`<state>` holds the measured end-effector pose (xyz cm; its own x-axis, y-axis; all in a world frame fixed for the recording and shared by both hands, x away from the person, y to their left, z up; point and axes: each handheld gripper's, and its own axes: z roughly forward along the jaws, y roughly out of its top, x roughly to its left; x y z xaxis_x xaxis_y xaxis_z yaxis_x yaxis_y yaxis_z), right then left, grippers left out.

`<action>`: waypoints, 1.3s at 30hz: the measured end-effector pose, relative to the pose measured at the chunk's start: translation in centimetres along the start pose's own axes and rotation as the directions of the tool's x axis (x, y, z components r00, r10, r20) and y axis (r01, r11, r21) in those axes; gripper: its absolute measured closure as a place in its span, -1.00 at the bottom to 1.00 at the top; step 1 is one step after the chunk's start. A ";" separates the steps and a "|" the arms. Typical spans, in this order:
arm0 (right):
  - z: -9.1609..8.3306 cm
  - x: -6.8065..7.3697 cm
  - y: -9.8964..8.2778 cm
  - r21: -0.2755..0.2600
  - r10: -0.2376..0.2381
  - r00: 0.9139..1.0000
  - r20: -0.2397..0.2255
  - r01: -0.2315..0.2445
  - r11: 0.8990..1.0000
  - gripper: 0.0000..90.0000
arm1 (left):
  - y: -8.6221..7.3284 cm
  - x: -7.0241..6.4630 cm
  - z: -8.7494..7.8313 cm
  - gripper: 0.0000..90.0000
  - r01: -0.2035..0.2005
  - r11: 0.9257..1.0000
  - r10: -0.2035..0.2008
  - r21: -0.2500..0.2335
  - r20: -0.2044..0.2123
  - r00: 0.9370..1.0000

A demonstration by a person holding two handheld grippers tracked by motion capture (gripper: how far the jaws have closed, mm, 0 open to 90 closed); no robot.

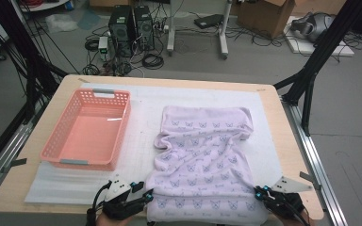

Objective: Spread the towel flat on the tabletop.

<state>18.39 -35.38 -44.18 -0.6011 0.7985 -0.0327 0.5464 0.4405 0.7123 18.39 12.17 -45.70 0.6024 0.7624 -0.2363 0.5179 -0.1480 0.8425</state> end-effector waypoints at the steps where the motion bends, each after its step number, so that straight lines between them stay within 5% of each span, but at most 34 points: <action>1: -0.5 -0.3 -0.3 0.009 0.005 1.000 0.011 -0.006 1.000 0.91 | 0.2 -0.1 0.3 0.11 0.003 1.000 -0.003 0.001 0.015 1.000; 5: -1.6 -0.9 -1.2 0.018 0.049 0.996 -0.081 -0.048 0.999 0.65 | 0.8 -0.8 1.5 0.04 -0.009 1.000 0.008 0.015 0.068 0.998; 8: -2.0 -1.2 -1.1 -0.052 0.090 0.995 -0.038 -0.092 0.994 0.34 | 0.9 -1.2 2.1 0.03 -0.018 0.999 0.015 0.035 0.070 0.997; 12: -1.4 -1.4 -0.7 -0.095 0.120 0.993 -0.011 -0.120 0.988 0.29 | 0.6 -1.6 2.4 0.50 -0.072 0.996 0.071 0.059 0.010 0.997; 13: -1.0 -1.4 -0.7 -0.093 0.118 0.993 -0.007 -0.118 0.989 0.29 | 0.7 -1.4 2.4 0.73 -0.058 0.996 0.057 0.065 0.020 0.998; 16: 0.2 -1.1 -0.4 -0.073 0.102 0.995 -0.018 -0.103 0.992 0.28 | 0.6 -1.2 1.8 0.83 -0.040 0.997 0.038 0.070 0.033 0.999; 19: 0.9 -0.5 -0.1 -0.063 0.083 0.996 -0.027 -0.084 0.994 0.41 | 0.1 -1.1 0.4 0.84 -0.030 0.997 0.026 0.077 0.042 0.999; 21: 0.9 -0.1 0.0 -0.052 0.069 0.994 -0.082 -0.073 0.996 0.86 | -0.2 -0.8 -0.8 0.84 -0.026 0.996 0.024 0.080 0.035 0.999; 25: 0.6 1.1 0.1 -0.031 0.024 0.986 -0.165 -0.029 0.999 0.91 | -0.4 0.2 -2.6 0.84 -0.004 0.998 0.002 0.064 0.033 0.999; 27: 0.3 1.2 -0.1 -0.026 0.016 0.986 -0.166 -0.020 0.999 0.91 | -0.6 0.4 -2.6 0.79 0.006 0.999 -0.008 0.049 0.050 0.999; 30: -0.6 0.6 -0.5 0.008 0.015 0.996 -0.087 -0.015 1.000 0.92 | -0.6 0.1 -1.8 0.30 0.023 0.999 -0.025 0.033 0.071 0.997; 32: -1.1 0.0 -0.8 0.012 0.018 0.998 -0.055 -0.017 1.000 0.92 | -0.5 -0.2 -1.2 0.16 0.015 1.000 -0.016 0.016 0.084 0.996; 34: -1.4 -0.4 -1.0 -0.023 0.041 0.997 -0.071 -0.043 0.999 0.82 | -0.1 -0.4 -0.6 0.07 -0.005 1.000 0.005 0.008 0.077 0.997; 37: -1.4 -0.7 -0.8 -0.082 0.085 0.994 -0.070 -0.091 0.992 0.43 | 0.7 -0.4 0.2 0.03 -0.009 1.000 0.010 -0.014 0.059 0.998; 39: -1.1 -0.7 -0.5 -0.105 0.091 0.995 -0.050 -0.095 0.990 0.39 | 1.2 -0.1 0.6 0.02 -0.009 1.000 0.009 -0.016 0.044 0.999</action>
<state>17.89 -36.64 -43.74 -0.5775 0.8136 0.0669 0.5372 0.3170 0.7816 19.27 11.52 -44.99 0.6336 0.7323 -0.2498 0.5032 -0.1448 0.8520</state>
